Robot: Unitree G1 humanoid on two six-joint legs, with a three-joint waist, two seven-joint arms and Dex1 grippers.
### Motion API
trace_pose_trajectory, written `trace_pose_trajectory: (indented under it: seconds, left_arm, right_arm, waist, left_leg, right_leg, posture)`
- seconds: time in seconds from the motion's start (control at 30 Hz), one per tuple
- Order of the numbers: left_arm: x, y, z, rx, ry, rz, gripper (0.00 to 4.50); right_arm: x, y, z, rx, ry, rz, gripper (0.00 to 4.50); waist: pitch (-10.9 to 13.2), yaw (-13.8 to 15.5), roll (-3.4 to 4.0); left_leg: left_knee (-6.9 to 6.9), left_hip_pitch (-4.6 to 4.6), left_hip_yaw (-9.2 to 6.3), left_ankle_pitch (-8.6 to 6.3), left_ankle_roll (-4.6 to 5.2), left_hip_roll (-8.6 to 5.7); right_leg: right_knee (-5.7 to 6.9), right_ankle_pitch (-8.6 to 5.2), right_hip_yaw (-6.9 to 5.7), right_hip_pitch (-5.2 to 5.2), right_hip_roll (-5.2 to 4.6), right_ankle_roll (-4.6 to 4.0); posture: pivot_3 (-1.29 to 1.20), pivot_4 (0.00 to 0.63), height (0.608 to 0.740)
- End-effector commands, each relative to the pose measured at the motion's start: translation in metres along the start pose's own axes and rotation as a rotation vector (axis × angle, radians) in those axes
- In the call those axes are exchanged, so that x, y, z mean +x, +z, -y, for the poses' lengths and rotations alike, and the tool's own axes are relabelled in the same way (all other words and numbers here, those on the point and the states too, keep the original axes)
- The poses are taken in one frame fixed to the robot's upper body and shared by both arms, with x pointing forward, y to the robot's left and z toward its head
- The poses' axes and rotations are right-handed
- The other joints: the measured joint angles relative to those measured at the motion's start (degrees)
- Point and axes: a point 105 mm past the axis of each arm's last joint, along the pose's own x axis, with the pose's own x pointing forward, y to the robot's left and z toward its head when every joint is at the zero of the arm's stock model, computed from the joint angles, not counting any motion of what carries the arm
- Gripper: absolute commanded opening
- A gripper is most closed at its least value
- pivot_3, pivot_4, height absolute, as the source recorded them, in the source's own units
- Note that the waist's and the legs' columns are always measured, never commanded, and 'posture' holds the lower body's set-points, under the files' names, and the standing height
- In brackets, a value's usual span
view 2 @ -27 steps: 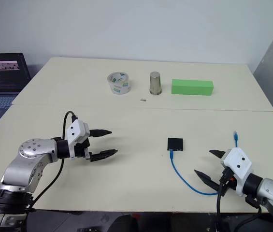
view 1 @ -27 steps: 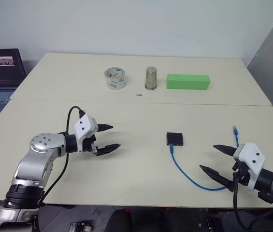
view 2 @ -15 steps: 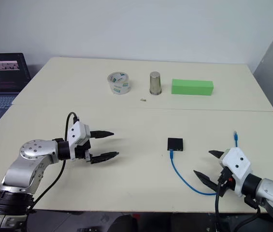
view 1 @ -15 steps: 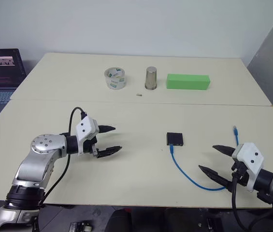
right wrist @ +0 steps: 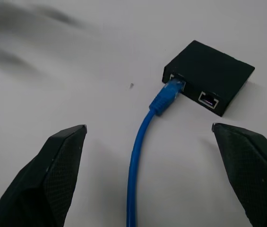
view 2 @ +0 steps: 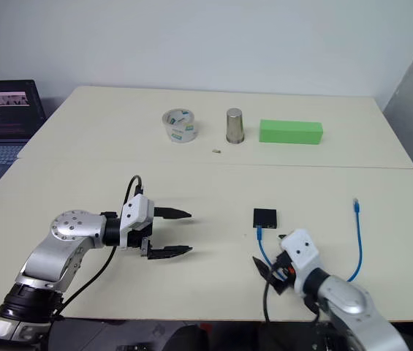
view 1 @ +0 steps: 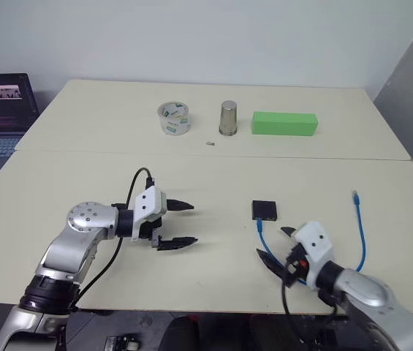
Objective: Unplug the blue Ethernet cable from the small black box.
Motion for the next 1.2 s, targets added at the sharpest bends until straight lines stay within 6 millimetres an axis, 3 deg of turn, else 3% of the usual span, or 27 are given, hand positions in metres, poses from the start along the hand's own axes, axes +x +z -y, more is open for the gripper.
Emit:
trace_pose_trajectory:
  seconds: [0.03,0.17,0.27,0.43,0.7,0.8,0.97,1.07,1.2]
  left_arm:
    - [0.002,0.007,-0.003,0.035,-0.009,0.021,4.45]
    - [0.004,0.006,-0.003,0.036,-0.013,0.021,4.45]
    - [0.005,0.005,-0.003,0.035,-0.014,0.020,4.50]
    - [0.007,0.004,-0.004,0.029,-0.005,0.023,4.50]
    - [0.007,0.004,-0.013,-0.023,0.060,0.053,4.50]
    - [0.009,0.006,-0.021,-0.069,0.087,0.080,4.50]
    - [0.010,0.018,-0.031,-0.228,0.077,0.161,4.50]
    - [0.013,0.033,-0.024,-0.380,-0.050,0.219,4.50]
    - [0.016,0.052,-0.024,-0.452,-0.104,0.294,4.50]
  right_arm:
    - [0.011,-0.002,0.005,0.008,-0.082,-0.004,4.50]
    - [0.023,-0.004,0.006,0.048,-0.127,-0.011,4.50]
    - [0.032,-0.001,0.008,0.066,-0.158,-0.007,4.03]
    - [0.038,0.003,0.011,0.040,-0.177,-0.018,2.76]
    - [0.032,0.011,0.022,-0.085,-0.152,-0.026,0.74]
    - [0.028,0.022,0.021,-0.226,-0.069,-0.002,0.15]
    - [0.020,0.051,0.020,-0.624,0.094,0.099,0.13]
    - [0.018,0.070,0.015,-0.995,0.203,0.204,0.13]
    - [0.021,0.081,0.009,-1.180,0.270,0.302,0.13]
  waist:
    - [0.00,-0.02,0.00]
    - [0.00,-0.08,0.00]
    - [-0.01,-0.10,-0.01]
    - [-0.01,-0.12,-0.01]
    - [-0.01,0.02,-0.01]
    - [0.00,0.05,-0.01]
    - [0.02,-0.18,0.02]
    - [0.03,-0.28,0.02]
    - [0.03,-0.35,0.01]
  left_leg:
    - [0.00,0.00,0.01,0.00,0.00,0.01]
    - [-0.01,0.00,0.01,0.00,0.00,0.03]
    - [-0.01,0.01,0.00,0.00,0.00,0.03]
    - [-0.01,0.00,-0.01,0.00,0.00,0.03]
    - [0.01,-0.02,-0.03,0.00,0.01,0.01]
    - [0.01,-0.02,-0.04,-0.04,0.07,-0.02]
    - [0.02,-0.06,-0.06,-0.11,0.21,-0.03]
    - [0.01,-0.08,-0.06,-0.11,0.21,-0.01]
    - [0.03,-0.07,-0.06,-0.04,0.08,0.02]
  right_leg:
    - [0.01,0.00,0.01,-0.01,0.00,0.00]
    - [0.03,0.00,0.01,-0.04,0.01,0.00]
    - [0.03,0.00,0.00,-0.04,0.01,0.00]
    - [0.05,0.00,-0.02,-0.05,0.01,0.00]
    - [0.04,0.00,-0.03,-0.04,-0.02,0.00]
    - [0.05,0.00,-0.04,-0.03,-0.02,0.00]
    - [0.04,0.00,-0.06,-0.10,0.00,0.00]
    - [0.04,0.00,-0.05,-0.13,0.04,0.00]
    - [0.03,0.00,-0.07,-0.10,0.04,0.00]
  posture:
    - [0.00,0.150,0.740]
    - [0.00,0.150,0.740]
    - [0.00,0.150,0.740]
    - [0.00,0.150,0.740]
    - [0.00,0.150,0.740]
    - [0.00,0.150,0.740]
    - [0.00,0.150,0.740]
    - [0.00,0.150,0.740]
    - [0.00,0.150,0.740]
